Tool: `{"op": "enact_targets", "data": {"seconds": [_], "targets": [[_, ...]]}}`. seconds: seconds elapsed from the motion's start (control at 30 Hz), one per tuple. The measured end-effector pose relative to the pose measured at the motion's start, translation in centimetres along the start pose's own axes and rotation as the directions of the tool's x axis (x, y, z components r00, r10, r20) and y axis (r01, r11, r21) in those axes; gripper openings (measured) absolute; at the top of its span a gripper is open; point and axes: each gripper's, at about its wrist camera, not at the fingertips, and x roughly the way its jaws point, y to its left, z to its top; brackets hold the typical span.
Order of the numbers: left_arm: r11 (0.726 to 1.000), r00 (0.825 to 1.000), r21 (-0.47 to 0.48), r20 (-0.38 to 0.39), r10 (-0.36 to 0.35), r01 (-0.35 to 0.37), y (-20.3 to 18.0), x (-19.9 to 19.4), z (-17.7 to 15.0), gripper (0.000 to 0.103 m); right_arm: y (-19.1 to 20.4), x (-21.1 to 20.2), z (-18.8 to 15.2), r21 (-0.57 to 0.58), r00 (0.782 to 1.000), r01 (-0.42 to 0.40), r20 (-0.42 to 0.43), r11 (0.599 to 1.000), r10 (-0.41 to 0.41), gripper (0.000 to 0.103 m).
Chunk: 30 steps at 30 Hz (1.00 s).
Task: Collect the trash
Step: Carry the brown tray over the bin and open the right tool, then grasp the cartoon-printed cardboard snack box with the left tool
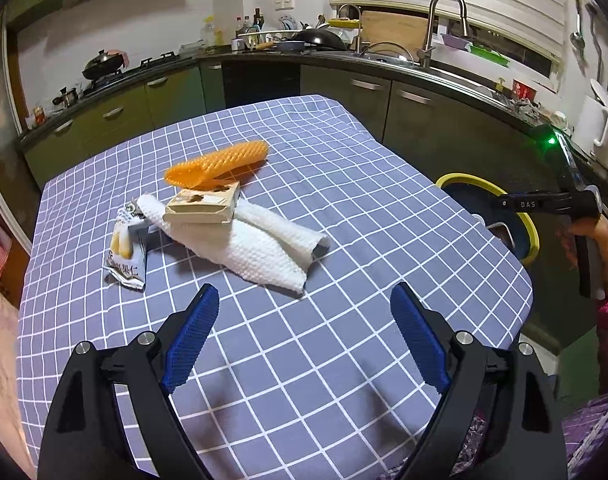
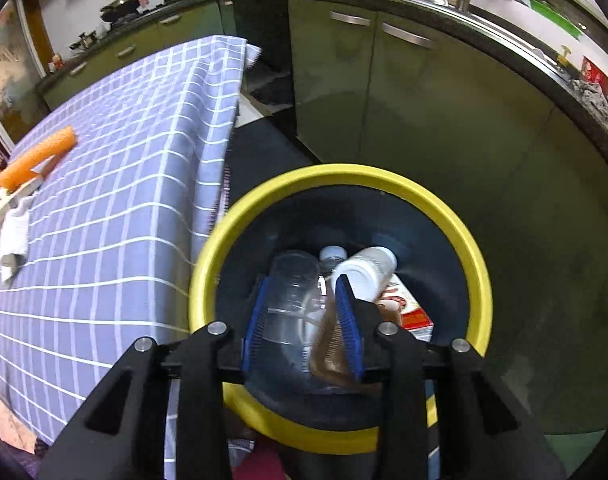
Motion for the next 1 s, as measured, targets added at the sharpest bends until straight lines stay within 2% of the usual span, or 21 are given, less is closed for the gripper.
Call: {"op": "enact_targets", "data": {"seconds": [0.23, 0.37, 0.67, 0.87, 1.0], "targets": [[0.998, 0.999, -0.042, -0.008, 0.05, -0.05, 2.6, 1.1, 1.2, 0.089, 2.8, -0.3, 0.3, -0.031, 0.998, -0.069, 0.01, 0.997, 0.069, 0.035], [0.996, 0.998, -0.064, -0.02, 0.055, -0.056, 4.5, 2.5, 2.5, 0.089, 4.1, -0.3, 0.2, -0.048, 0.995, -0.103, 0.005, 0.994, 0.103, 0.035], [0.997, 0.997, -0.046, -0.048, 0.062, -0.064, 6.9, 6.7, 5.3, 0.089, 4.3, 0.3, 0.3, -0.041, 0.992, -0.127, -0.006, 0.991, 0.127, 0.036], [0.996, 0.994, -0.062, -0.087, 0.061, -0.066, 8.1, 9.1, 5.7, 0.071, 4.4, 0.5, 0.4, -0.04, 0.991, -0.131, -0.013, 0.991, 0.131, 0.037], [0.996, 0.994, -0.055, -0.089, 0.064, -0.069, 8.2, 9.6, 5.9, 0.068, 4.5, 0.5, 0.5, -0.043, 0.991, -0.132, -0.015, 0.99, 0.132, 0.037]]}}
